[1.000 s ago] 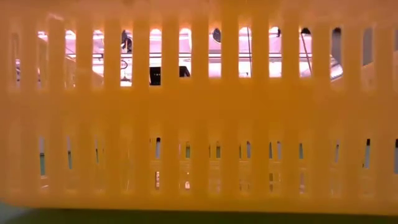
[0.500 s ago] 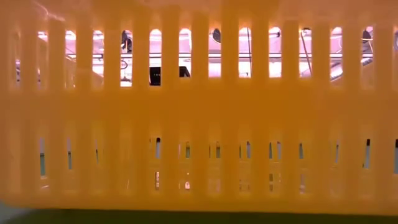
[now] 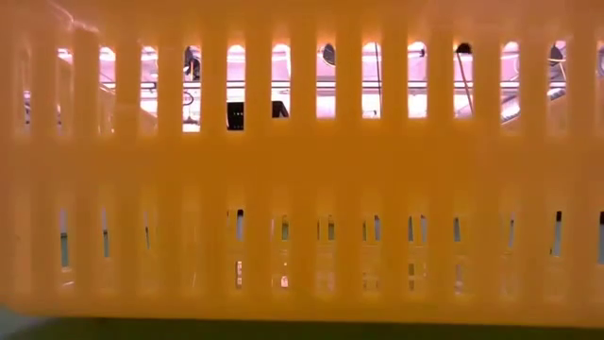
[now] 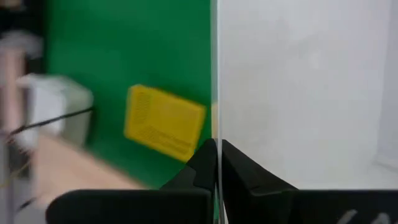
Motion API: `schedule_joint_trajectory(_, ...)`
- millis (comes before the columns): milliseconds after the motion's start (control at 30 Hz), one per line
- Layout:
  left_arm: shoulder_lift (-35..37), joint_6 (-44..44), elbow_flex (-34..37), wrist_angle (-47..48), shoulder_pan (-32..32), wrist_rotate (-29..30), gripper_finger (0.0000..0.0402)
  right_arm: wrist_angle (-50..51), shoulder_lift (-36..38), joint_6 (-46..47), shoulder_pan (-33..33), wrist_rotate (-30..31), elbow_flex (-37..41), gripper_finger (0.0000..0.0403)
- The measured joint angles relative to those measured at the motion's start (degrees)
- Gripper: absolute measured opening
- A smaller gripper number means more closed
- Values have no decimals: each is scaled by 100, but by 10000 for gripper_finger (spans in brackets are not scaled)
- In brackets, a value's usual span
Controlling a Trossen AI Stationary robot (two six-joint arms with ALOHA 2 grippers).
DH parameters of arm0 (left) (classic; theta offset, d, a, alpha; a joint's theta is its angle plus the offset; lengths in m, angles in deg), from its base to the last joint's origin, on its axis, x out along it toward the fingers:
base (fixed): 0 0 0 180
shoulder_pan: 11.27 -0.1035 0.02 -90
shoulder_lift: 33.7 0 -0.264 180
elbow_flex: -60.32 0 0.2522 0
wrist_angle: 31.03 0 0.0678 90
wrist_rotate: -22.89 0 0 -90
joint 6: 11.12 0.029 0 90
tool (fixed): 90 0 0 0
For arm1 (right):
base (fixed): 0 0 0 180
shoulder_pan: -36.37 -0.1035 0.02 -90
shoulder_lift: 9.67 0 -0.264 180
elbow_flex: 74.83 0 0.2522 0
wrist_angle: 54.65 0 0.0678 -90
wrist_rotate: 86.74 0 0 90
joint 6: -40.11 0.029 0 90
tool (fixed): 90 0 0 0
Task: Stack baskets on shelf by color
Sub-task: Stack the bottom white bin on top of the middle white bin
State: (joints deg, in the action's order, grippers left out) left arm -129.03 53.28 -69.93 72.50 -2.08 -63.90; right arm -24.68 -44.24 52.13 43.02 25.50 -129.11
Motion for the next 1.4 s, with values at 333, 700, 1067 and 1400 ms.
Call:
schedule_joint_trajectory(333,249,1587,2010,2,-269,16,11,-864,-687,-18,0,182,0,100)
schedule_joint_trajectory(700,269,2273,2966,-497,-439,970,8,-1175,-1316,-372,9,177,2,100)
schedule_joint_trajectory(1067,269,2550,2966,-737,-345,573,29,-1171,-1442,-416,9,177,2,100)
schedule_joint_trajectory(1400,267,2321,2966,-917,-232,25,30,-1219,-1442,-362,9,175,2,100)
